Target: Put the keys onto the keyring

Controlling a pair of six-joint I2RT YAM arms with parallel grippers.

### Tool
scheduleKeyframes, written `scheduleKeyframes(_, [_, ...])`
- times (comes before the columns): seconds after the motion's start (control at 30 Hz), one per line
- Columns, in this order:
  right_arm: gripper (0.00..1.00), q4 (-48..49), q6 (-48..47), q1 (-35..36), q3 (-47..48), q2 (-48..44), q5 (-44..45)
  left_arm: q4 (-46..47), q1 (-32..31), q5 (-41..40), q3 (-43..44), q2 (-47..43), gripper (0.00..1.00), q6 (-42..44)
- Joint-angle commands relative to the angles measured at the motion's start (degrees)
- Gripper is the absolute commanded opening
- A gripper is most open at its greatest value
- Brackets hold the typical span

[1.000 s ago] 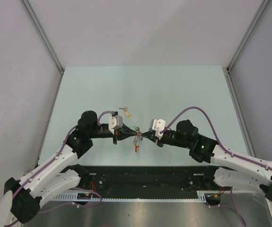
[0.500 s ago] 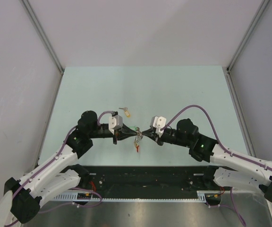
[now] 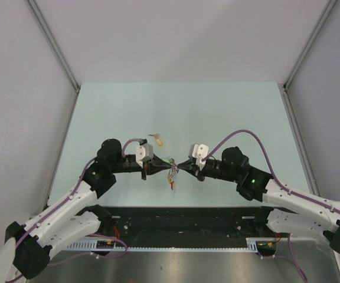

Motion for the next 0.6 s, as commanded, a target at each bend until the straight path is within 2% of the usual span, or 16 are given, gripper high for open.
scheduleKeyframes(0.0, [0.00, 2.42, 1.25, -0.55, 1.40, -0.30, -1.79, 3.25, -0.11, -0.35, -0.01, -0.99, 0.00, -1.39])
scheduleKeyframes(0.57, [0.00, 3.39, 2.75, -1.51, 1.40, 0.49, -2.76, 3.69, -0.11, 0.97, -0.10, -0.64, 0.00, -1.66])
